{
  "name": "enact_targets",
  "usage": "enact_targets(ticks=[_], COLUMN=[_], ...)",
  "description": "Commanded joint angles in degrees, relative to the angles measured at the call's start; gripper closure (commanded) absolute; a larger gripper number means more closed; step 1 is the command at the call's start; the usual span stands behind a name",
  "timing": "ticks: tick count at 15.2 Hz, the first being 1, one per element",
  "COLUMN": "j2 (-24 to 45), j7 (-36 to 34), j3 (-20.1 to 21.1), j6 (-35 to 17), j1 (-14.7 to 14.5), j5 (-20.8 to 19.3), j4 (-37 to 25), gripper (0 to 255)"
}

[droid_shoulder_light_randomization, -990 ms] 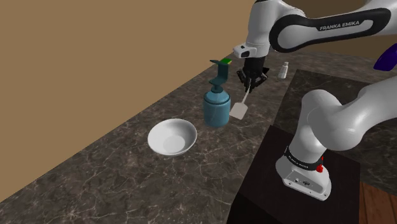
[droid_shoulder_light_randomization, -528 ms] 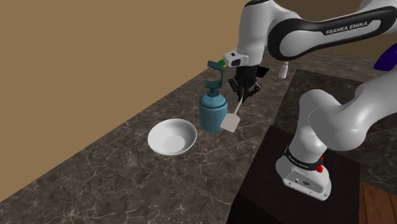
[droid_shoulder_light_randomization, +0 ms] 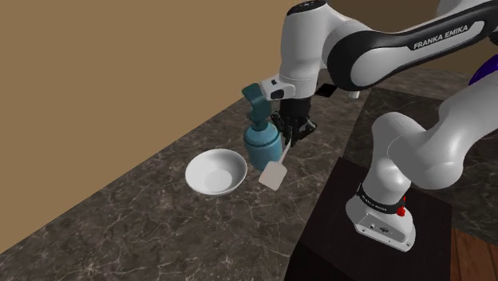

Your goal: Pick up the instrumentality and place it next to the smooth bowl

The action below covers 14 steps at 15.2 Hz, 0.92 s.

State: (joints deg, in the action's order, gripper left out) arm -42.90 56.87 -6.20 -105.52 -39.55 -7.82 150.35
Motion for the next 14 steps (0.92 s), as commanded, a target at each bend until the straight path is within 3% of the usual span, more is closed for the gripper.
enact_targets(ticks=[1,14], j2=[2.14,22.93], j7=[-2.5,-17.29], j3=[2.05,13.7], j6=[-0.67,-4.47], j1=[-1.45,-8.03], j5=[1.69,7.94], j4=[-1.28,-17.63], gripper=[255,255])
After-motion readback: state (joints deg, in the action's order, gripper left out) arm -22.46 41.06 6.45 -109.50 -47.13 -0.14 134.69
